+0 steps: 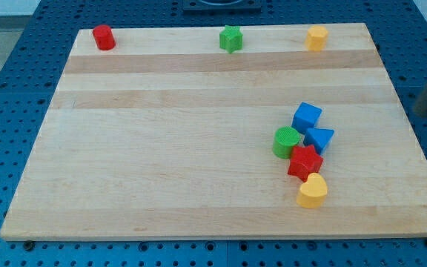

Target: Move the yellow heart horizontally to the left side of the red star

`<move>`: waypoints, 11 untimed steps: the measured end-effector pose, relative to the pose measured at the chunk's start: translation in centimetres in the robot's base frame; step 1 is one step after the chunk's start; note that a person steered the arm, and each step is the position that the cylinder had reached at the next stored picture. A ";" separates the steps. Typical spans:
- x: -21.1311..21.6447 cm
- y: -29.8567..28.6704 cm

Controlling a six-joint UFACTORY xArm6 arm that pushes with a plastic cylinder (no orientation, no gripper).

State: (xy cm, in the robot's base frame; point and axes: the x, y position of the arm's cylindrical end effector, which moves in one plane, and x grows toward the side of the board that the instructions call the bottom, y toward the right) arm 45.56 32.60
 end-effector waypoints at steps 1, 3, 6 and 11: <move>7.1 -1.3; 13.4 -13.8; 11.6 -20.0; 10.2 -30.1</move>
